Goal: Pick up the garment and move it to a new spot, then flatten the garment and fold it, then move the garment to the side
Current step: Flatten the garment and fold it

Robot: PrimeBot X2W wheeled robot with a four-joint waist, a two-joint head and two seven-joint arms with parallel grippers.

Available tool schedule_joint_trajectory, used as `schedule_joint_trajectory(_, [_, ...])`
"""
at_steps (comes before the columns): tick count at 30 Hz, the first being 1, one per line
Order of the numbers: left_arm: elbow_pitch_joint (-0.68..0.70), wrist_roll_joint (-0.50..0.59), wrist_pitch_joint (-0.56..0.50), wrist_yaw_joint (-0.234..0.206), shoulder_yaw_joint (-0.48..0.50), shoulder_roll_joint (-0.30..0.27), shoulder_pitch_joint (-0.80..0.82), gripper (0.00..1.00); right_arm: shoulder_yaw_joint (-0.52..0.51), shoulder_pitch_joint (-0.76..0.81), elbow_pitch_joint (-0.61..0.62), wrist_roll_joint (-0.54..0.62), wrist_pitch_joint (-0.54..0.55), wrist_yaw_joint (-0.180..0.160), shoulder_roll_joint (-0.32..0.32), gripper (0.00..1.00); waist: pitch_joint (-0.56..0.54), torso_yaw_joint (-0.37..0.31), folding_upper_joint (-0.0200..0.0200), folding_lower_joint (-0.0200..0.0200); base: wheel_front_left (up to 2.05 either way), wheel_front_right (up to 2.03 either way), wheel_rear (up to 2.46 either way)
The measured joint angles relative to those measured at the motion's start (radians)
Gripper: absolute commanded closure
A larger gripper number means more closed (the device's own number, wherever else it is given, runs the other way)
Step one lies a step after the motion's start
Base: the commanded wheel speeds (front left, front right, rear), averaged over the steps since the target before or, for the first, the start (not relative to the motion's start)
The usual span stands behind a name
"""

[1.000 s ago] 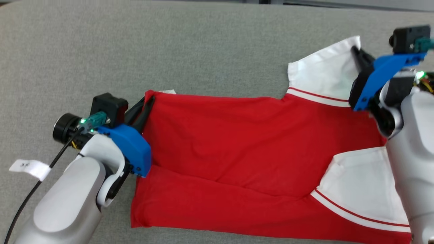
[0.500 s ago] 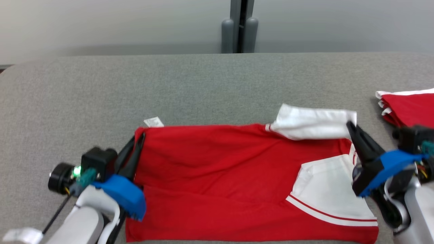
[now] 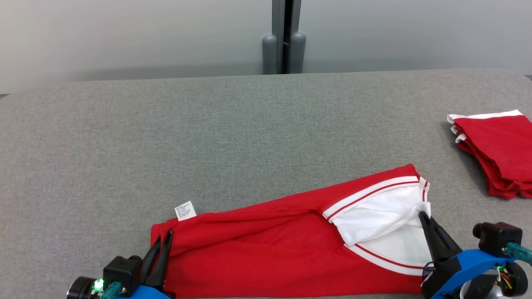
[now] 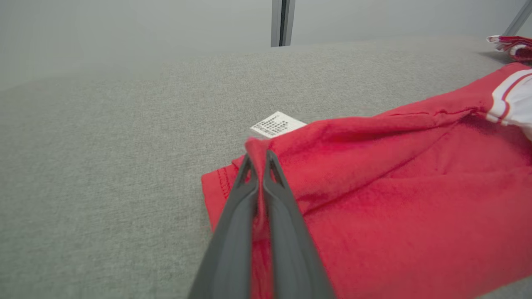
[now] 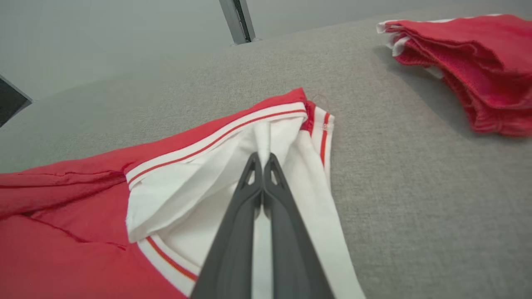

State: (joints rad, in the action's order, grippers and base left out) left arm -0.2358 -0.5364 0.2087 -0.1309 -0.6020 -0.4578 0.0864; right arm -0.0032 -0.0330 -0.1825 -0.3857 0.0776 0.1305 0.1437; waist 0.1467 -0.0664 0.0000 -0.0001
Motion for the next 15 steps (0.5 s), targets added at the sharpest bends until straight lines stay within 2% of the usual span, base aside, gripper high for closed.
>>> schedule_joint_trajectory(3, [-0.017, -0.008, 0.028, 0.006, 0.007, 0.023, -0.017, 1.00, -0.022, 0.010, -0.001, 0.009, -0.012, 0.000, -0.014, 1.00, 0.002, -0.002, 0.0000, 0.0000, 0.00, 0.00, 0.00])
schedule_joint_trajectory(4, [-0.022, -0.008, 0.033, 0.008, 0.008, 0.027, -0.026, 0.92, -0.032, 0.012, -0.004, 0.014, -0.016, 0.000, -0.016, 0.97, 0.002, -0.003, 0.0000, 0.0001, 0.00, 0.00, 0.00])
schedule_joint_trajectory(5, [-0.026, -0.008, 0.040, 0.008, 0.013, 0.030, -0.033, 0.66, -0.042, 0.015, -0.006, 0.017, -0.019, 0.000, -0.021, 0.80, 0.003, -0.004, 0.0000, 0.0000, 0.00, 0.00, 0.00])
schedule_joint_trajectory(6, [-0.026, -0.008, 0.043, 0.011, 0.022, 0.035, -0.039, 0.29, -0.052, 0.017, -0.011, 0.019, -0.024, 0.000, -0.027, 0.53, 0.002, -0.003, 0.0000, 0.0001, 0.00, 0.00, 0.00])
schedule_joint_trajectory(7, [-0.023, -0.008, 0.048, 0.016, 0.032, 0.042, -0.044, 0.00, -0.059, 0.017, -0.013, 0.023, -0.028, 0.000, -0.032, 0.00, 0.002, -0.002, 0.0000, 0.0001, 0.00, 0.00, 0.00])
schedule_joint_trajectory(15, [0.118, 0.025, 0.053, 0.007, 0.200, 0.106, -0.087, 0.00, -0.137, 0.042, -0.014, 0.027, -0.045, 0.000, -0.052, 0.00, -0.005, 0.019, 0.0000, 0.0002, 0.00, 0.00, 0.00])
